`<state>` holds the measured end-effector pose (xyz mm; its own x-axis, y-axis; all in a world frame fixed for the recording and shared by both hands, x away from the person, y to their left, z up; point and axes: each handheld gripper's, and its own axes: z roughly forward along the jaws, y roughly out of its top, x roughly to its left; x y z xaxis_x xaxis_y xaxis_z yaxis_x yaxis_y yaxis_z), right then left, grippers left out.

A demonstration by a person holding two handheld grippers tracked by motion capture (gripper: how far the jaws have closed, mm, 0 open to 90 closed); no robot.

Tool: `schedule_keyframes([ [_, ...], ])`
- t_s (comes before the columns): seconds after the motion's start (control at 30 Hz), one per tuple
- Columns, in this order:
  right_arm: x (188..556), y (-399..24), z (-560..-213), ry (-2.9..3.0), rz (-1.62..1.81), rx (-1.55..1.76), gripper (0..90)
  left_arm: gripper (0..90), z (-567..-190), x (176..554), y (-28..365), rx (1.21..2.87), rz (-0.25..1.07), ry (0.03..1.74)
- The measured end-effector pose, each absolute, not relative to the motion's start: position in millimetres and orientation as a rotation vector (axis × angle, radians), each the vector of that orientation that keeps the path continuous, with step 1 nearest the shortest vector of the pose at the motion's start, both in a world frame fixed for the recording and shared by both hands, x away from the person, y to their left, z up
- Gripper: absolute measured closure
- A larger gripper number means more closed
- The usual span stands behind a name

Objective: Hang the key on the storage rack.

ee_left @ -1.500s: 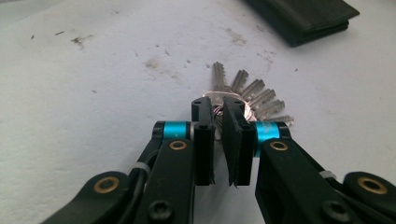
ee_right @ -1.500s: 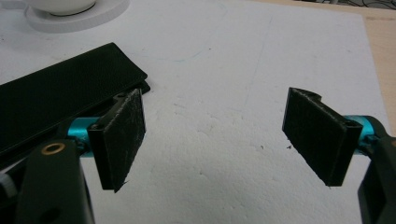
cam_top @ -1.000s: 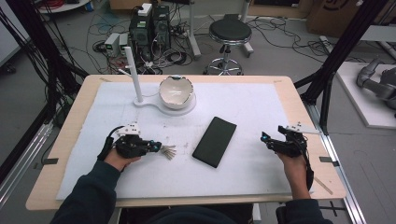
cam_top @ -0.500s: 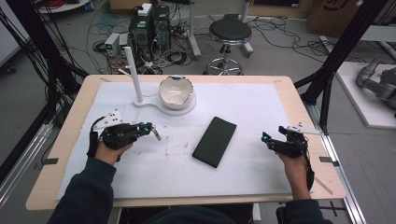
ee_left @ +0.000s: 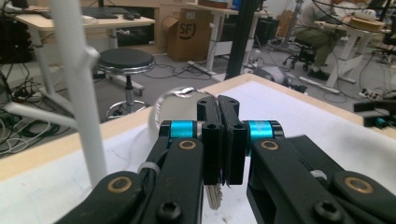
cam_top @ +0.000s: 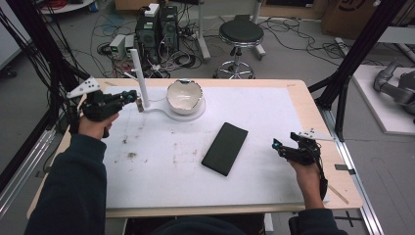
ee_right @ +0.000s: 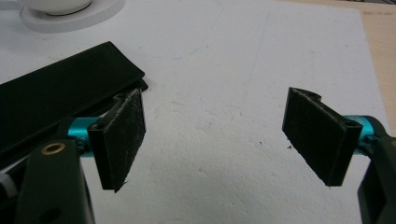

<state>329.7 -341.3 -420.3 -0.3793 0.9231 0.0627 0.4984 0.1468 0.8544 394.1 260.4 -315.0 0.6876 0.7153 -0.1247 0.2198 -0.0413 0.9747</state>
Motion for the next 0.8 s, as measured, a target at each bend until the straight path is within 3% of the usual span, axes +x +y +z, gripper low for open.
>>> schedule_keyframes([
  [0.37,328,-346,-421,1.939,1.152,1.361,21.5,87.9,-287,437,271,1.548,0.493,0.859],
  [0.8,324,-352,-422,1.921,1.151,1.376,21.6,87.9,-297,458,278,1.503,0.469,0.953],
])
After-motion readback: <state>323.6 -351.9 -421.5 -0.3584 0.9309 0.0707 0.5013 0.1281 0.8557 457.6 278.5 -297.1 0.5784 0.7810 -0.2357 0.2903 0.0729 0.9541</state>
